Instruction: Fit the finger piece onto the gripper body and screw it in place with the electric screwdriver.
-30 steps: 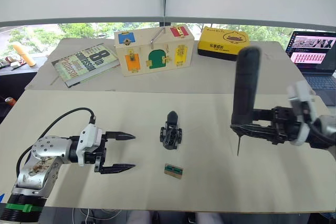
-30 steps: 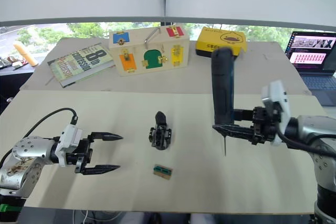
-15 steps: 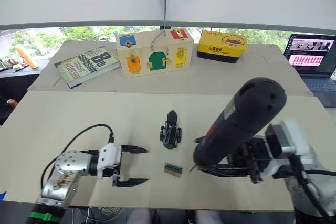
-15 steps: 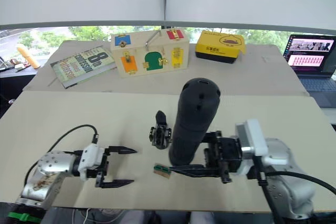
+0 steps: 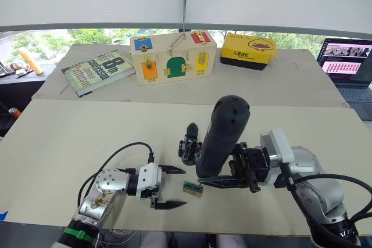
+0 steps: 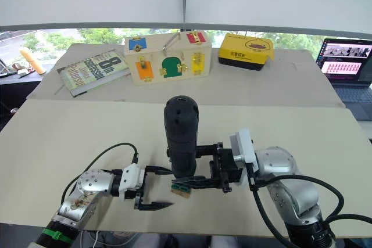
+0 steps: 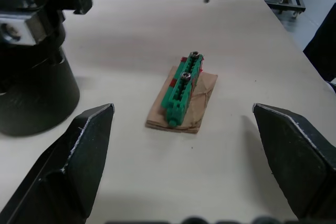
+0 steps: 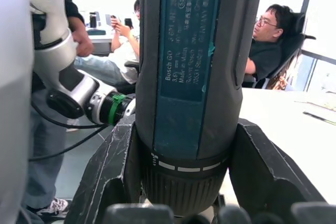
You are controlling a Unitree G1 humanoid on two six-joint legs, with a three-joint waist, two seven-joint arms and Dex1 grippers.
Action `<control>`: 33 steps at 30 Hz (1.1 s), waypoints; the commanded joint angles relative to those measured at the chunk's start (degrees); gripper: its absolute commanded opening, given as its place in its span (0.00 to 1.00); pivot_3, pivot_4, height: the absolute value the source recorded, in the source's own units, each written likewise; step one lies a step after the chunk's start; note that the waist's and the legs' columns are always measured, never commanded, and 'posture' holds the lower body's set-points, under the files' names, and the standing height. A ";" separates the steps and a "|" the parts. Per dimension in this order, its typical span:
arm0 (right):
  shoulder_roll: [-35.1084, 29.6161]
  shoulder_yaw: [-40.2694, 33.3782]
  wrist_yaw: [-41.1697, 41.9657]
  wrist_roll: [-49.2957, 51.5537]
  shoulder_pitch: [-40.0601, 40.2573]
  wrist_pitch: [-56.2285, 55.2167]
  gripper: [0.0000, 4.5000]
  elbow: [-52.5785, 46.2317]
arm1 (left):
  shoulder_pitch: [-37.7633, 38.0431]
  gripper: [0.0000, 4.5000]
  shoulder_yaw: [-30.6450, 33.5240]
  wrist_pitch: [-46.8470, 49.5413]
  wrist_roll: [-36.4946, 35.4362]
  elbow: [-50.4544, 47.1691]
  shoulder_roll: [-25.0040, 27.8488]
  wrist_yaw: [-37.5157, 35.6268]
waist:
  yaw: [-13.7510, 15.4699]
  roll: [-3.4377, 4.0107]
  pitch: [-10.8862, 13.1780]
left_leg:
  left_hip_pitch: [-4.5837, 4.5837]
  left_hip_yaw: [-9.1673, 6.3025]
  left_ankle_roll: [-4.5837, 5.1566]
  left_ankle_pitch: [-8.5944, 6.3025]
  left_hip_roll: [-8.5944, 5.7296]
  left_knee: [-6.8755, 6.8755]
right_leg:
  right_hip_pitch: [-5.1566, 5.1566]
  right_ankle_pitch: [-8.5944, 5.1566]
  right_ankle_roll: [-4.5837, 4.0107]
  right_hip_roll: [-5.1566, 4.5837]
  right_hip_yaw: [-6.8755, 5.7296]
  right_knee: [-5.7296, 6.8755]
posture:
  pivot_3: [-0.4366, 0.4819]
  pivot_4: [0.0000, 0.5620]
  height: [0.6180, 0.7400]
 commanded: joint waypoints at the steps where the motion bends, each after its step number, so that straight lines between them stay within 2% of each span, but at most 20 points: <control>1: -0.46 0.35 -0.07 0.68 -0.58 -2.04 0.43 -2.02 | -0.24 1.00 -2.14 -0.99 0.86 0.63 -1.04 0.39 | 0.02 0.00 0.00 | -0.01 0.00 0.03 -0.01 0.00 0.00 | 0.00 0.00 0.00 -0.02 -0.01 -0.02 | 0.48 0.27 1.00; 12: -1.94 1.79 1.24 -0.88 -1.48 -3.76 0.43 0.42 | -0.29 1.00 -3.51 -0.63 0.76 1.04 -2.06 0.95 | 0.14 0.02 -0.01 | -0.14 -0.12 0.15 -0.07 0.00 0.00 | 0.14 0.09 0.13 -0.13 -0.31 -0.45 | 0.48 0.27 1.00; 33: -3.19 2.08 0.76 -1.97 2.05 -5.61 0.43 -0.85 | -0.05 1.00 -5.19 -1.06 1.23 1.53 -2.33 1.50 | 0.38 0.05 -0.03 | -0.23 -0.19 0.24 -0.12 -0.02 0.00 | 0.15 0.15 0.23 -0.20 -0.41 -0.59 | 0.48 0.27 1.00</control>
